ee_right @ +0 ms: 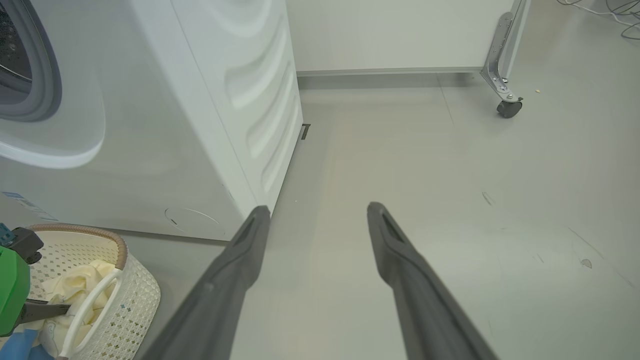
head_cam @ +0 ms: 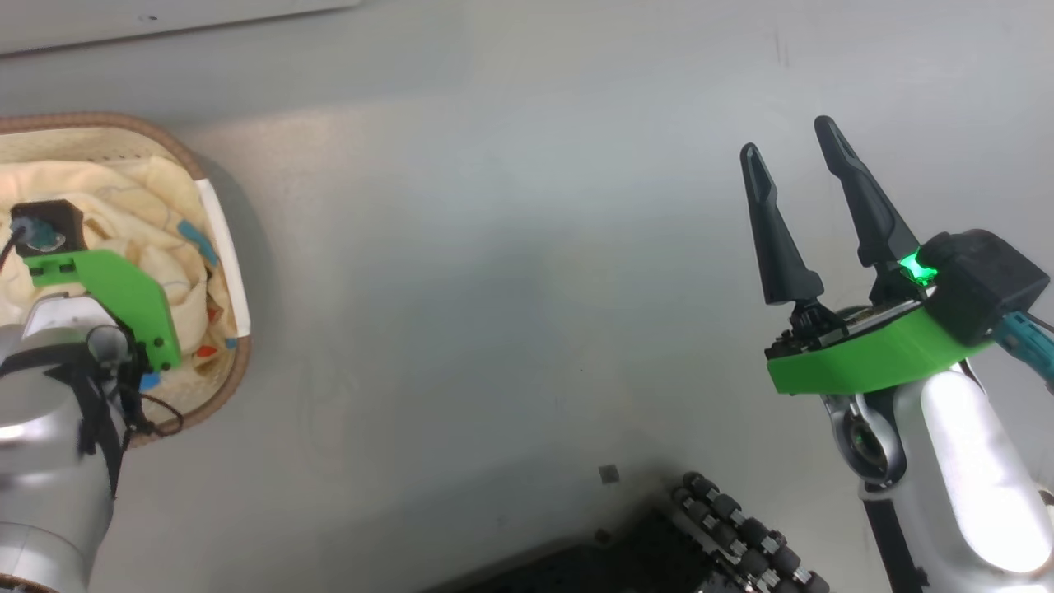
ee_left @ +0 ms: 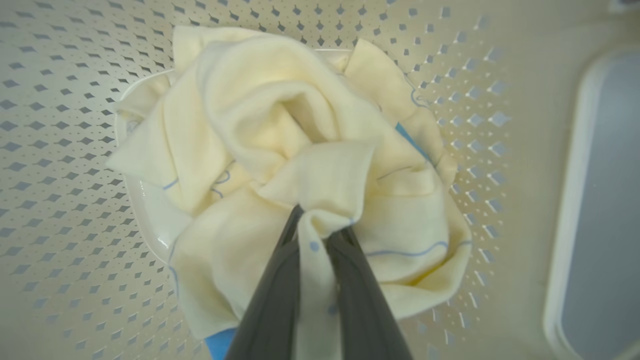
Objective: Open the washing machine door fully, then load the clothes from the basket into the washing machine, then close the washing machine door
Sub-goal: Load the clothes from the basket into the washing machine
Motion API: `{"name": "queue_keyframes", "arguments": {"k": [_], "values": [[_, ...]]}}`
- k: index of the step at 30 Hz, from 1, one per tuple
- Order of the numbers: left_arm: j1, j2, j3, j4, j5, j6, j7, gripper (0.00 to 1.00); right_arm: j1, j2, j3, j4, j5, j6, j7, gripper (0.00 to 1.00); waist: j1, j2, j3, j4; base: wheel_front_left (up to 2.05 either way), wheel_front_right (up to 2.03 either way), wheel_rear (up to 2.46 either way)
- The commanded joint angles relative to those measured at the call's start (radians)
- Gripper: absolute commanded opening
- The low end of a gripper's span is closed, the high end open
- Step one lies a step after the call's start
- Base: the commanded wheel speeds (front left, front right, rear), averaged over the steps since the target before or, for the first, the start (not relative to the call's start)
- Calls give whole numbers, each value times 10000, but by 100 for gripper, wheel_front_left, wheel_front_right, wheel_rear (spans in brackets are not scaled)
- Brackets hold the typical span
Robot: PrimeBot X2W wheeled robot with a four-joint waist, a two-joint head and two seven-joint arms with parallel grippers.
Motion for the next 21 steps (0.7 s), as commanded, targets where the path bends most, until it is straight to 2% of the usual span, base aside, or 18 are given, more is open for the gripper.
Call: {"name": "queue_keyframes", "arguments": {"k": [1,6,21], "values": [[330,247,210,-54,-81,-53,-286,0,253,-5,50,-240,-112,-29,-95,100,1,-1,-618,339,0,0,0],[620,-49,318,-165,-288,-306,-1195,0,409,-120,-130,-159,-145,-29,-95,100,1,-1,-1553,793,0,0,0],[1749,-581,602,-647,-705,-691,-3758,0,1255,-606,-536,60,-98,-29,-95,100,1,-1,-4166,1989,0,0,0]]}}
